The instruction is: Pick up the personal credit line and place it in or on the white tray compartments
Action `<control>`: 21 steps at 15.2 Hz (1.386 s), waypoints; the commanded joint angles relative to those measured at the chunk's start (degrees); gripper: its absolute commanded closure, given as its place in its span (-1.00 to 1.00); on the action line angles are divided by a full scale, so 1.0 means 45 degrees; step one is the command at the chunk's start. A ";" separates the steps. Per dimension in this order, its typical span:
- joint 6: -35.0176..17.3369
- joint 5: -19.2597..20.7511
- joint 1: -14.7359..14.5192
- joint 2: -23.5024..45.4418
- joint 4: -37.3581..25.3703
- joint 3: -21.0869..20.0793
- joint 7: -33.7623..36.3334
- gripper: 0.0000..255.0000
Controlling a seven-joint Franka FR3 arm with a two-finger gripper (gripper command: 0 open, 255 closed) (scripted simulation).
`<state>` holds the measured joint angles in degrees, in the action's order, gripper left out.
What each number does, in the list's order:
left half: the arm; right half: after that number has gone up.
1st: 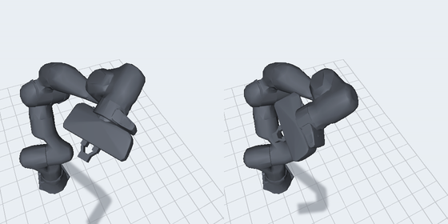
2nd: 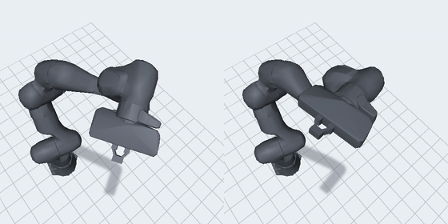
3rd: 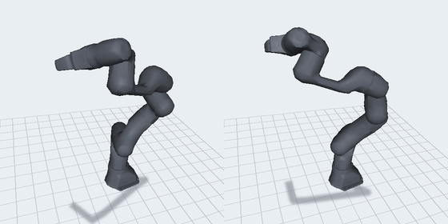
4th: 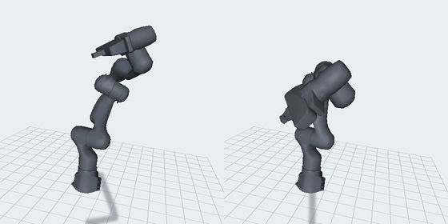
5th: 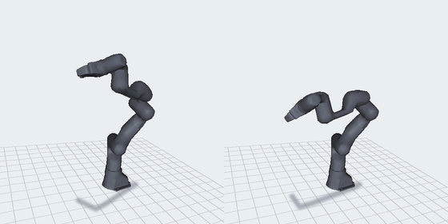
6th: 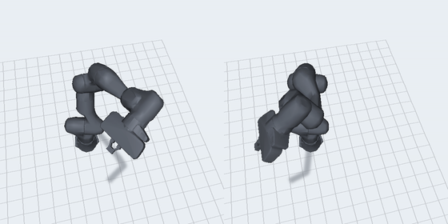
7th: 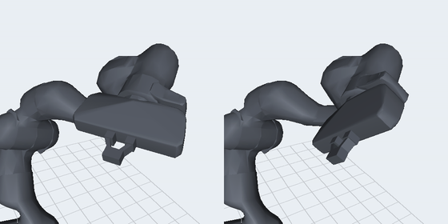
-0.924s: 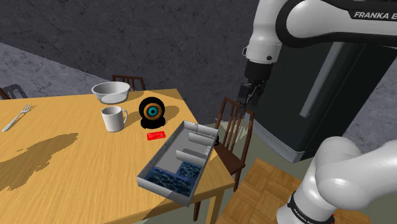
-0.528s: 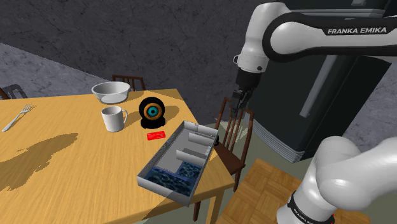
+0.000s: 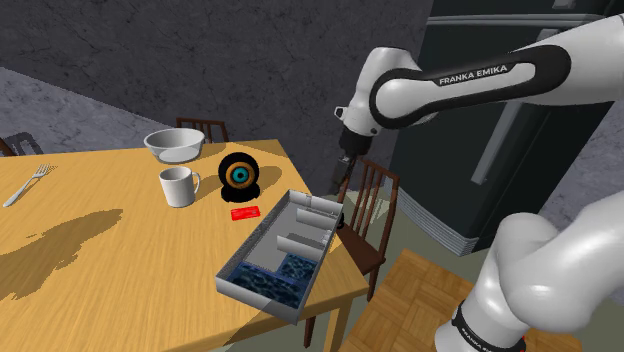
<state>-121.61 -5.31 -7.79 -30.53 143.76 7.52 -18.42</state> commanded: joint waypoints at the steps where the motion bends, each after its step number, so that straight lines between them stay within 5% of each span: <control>1: -0.1083 -0.0333 -0.0359 0.0757 -0.0021 0.0371 -0.1079 -1.00; 6: -0.3243 -0.1857 -0.1502 0.3075 -0.0767 0.1285 -0.4026 -1.00; 12: -0.4662 -0.4980 -0.2739 0.5982 -0.2479 0.1986 -0.8356 -1.00; 21: -0.4642 -0.9365 -0.2699 1.0003 -0.6213 0.1099 -1.4179 -1.00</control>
<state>-142.89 -45.55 -20.19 12.15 118.32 13.19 -79.50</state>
